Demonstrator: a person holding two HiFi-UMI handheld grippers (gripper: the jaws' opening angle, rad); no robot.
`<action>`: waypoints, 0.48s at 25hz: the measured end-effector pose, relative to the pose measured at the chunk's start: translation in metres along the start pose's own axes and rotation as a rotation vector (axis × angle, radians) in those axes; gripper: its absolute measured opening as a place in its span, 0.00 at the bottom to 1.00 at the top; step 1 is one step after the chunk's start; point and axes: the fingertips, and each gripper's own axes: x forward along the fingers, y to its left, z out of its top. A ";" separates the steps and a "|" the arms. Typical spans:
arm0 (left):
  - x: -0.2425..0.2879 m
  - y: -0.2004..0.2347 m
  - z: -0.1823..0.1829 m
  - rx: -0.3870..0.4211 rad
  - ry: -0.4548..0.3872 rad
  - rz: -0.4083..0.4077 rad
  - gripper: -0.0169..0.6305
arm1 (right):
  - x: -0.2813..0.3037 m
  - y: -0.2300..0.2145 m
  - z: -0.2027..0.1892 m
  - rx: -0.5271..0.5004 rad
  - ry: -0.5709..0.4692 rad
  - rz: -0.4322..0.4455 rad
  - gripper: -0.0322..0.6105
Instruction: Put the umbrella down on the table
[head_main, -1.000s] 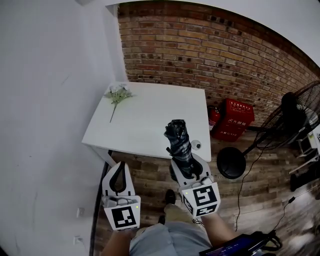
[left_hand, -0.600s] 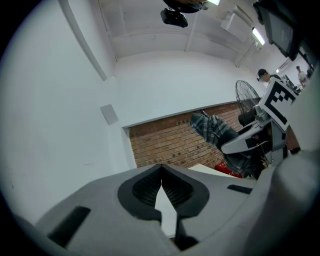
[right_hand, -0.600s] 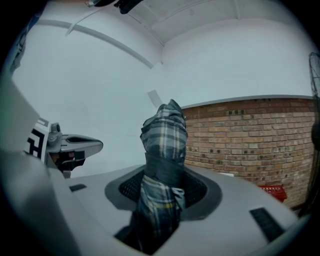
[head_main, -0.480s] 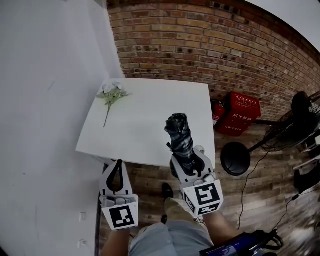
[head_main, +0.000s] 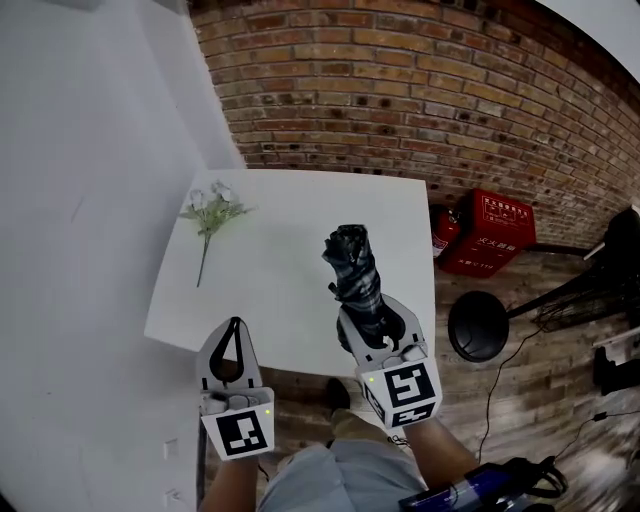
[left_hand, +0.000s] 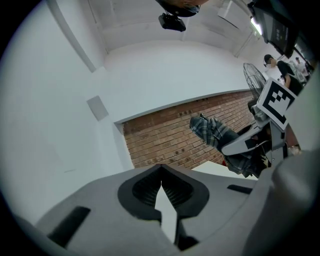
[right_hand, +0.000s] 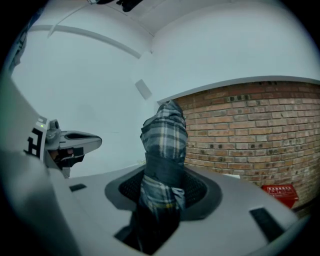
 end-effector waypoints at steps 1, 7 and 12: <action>0.008 0.001 0.002 0.001 0.004 0.006 0.04 | 0.007 -0.005 0.003 0.002 -0.002 0.007 0.33; 0.047 0.006 0.010 0.009 -0.015 0.035 0.04 | 0.046 -0.028 0.015 0.000 -0.019 0.032 0.33; 0.060 0.025 0.020 0.017 -0.022 0.087 0.04 | 0.071 -0.029 0.035 -0.010 -0.050 0.067 0.33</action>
